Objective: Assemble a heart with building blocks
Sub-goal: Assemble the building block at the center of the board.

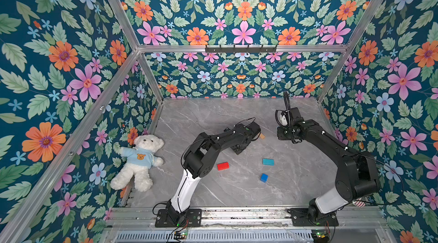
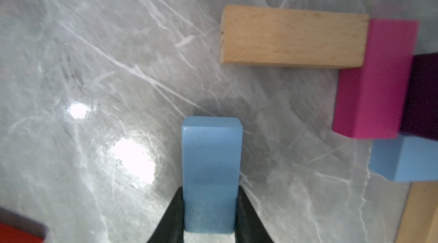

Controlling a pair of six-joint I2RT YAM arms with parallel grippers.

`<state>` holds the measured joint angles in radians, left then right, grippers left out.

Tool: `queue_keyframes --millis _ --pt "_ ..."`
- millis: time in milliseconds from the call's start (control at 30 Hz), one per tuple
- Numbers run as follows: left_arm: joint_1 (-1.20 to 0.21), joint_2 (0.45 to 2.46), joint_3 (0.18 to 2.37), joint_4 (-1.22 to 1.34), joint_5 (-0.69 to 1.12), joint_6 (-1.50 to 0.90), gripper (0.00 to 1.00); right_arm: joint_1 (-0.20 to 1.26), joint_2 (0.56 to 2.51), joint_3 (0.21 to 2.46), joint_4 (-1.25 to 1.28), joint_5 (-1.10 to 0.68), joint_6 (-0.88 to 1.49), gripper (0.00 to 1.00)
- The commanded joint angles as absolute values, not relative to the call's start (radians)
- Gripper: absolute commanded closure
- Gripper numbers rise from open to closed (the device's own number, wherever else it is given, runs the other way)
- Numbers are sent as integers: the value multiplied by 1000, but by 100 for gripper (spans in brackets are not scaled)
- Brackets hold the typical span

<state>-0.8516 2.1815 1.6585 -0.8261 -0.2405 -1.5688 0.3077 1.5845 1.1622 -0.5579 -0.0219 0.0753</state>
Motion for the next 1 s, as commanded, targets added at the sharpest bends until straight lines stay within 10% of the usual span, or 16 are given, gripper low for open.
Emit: queue_keyframes --millis 0,967 --pt "-846 2187 1666 -871 -263 -1554 92 309 1593 1175 -565 -34 64 100" --pt "-808 2254 1759 -885 -189 -1494 80 308 1693 1243 -598 -86 32 100"
